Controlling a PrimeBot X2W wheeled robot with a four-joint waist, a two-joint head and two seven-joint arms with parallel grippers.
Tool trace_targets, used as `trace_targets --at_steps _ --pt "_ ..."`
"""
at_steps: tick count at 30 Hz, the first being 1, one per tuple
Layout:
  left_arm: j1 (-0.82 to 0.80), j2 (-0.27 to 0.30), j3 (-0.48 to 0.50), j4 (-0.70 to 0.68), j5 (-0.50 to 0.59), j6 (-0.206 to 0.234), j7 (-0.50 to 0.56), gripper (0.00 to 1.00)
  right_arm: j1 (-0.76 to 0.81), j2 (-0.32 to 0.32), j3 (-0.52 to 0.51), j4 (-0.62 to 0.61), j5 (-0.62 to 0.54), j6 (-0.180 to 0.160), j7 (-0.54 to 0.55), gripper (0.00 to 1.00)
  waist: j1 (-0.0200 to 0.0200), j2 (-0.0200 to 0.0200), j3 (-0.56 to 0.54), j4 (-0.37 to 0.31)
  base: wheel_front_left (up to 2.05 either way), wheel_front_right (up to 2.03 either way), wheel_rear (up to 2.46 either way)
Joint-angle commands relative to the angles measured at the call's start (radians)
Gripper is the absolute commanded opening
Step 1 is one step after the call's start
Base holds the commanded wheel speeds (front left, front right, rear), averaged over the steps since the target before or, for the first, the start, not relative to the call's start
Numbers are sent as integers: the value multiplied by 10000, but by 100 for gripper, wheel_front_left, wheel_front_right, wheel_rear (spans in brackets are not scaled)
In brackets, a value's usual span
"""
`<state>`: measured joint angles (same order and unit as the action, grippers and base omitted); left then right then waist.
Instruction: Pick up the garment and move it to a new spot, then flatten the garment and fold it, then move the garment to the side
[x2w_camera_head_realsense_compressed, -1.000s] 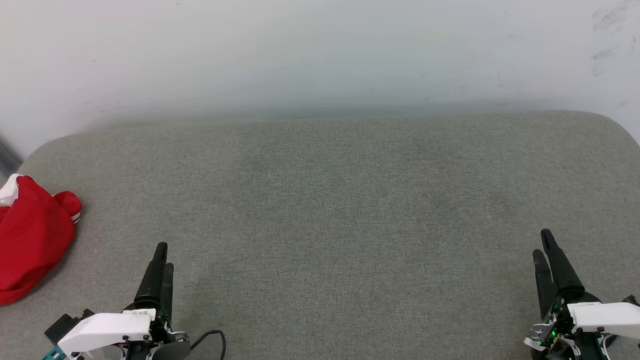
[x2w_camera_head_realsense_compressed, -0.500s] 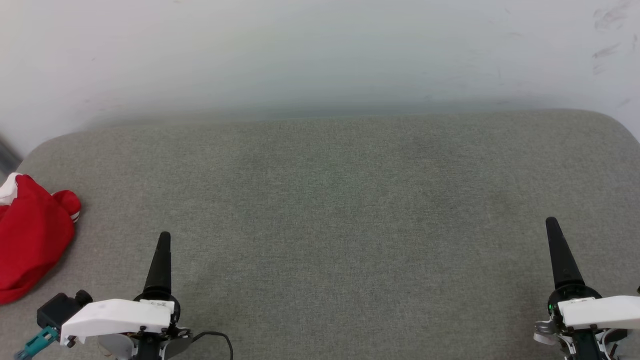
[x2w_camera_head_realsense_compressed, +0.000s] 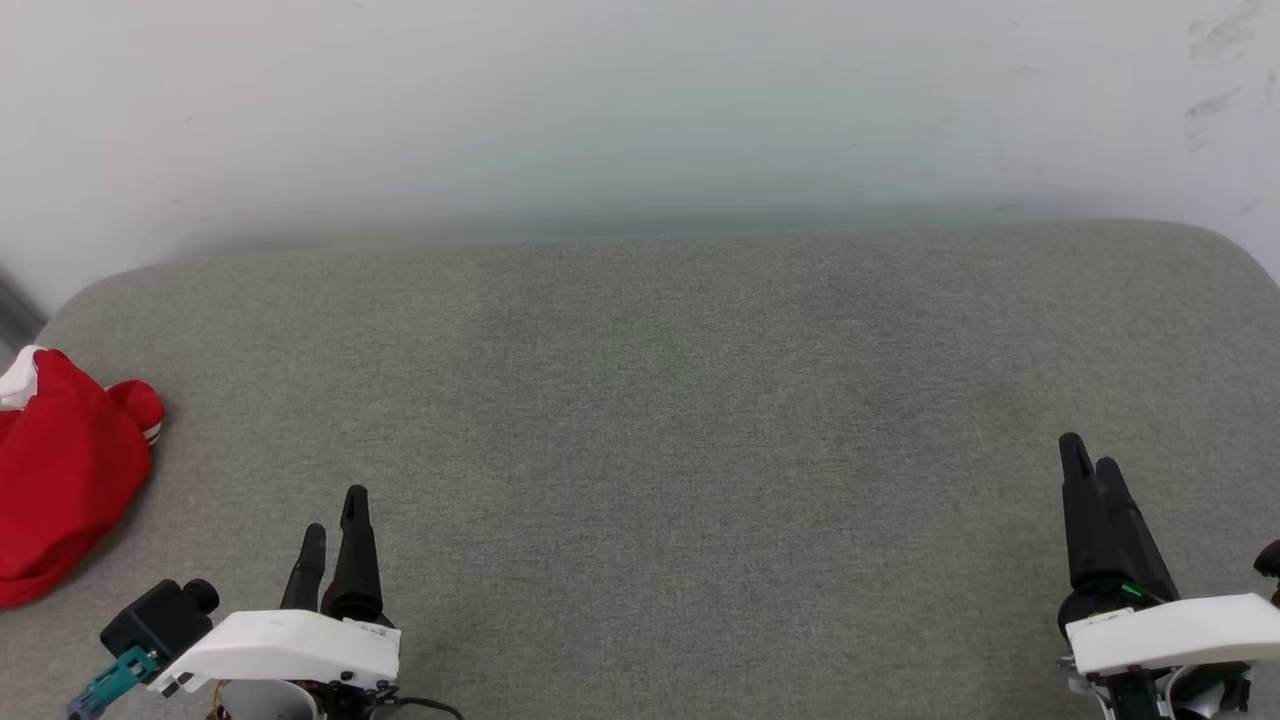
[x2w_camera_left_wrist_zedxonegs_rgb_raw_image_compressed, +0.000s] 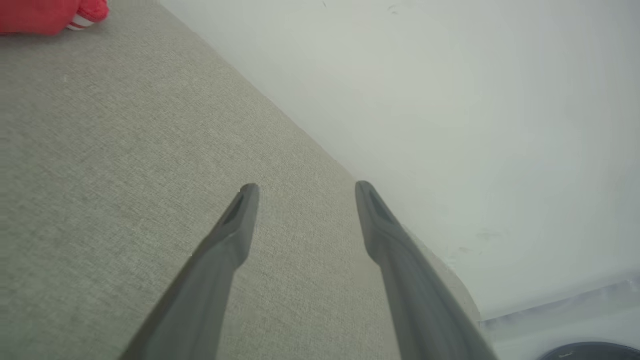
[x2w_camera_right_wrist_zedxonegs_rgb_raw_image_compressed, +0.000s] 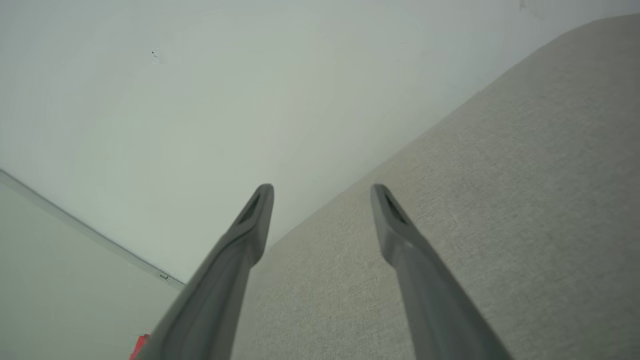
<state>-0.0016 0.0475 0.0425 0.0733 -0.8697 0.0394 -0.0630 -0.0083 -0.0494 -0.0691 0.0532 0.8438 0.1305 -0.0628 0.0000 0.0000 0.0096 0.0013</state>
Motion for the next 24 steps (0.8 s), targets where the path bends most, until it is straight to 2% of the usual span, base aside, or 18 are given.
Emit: trace_targets --at_steps 1,9,24 --pt "-8 25 -48 -196 465 92 -116 100 22 -19 34 -229 -467 3 -113 100 0 0 -4 9 0 0 0" --pt "127 143 -393 -267 1803 283 -372 100 218 -19 168 -426 -1687 2 -379 100 0 0 1 33 0 0 0" --pt "270 333 -922 -346 3540 619 -804 100 498 -17 430 -666 -3672 2 -807 100 0 0 30 40 0 0 0"
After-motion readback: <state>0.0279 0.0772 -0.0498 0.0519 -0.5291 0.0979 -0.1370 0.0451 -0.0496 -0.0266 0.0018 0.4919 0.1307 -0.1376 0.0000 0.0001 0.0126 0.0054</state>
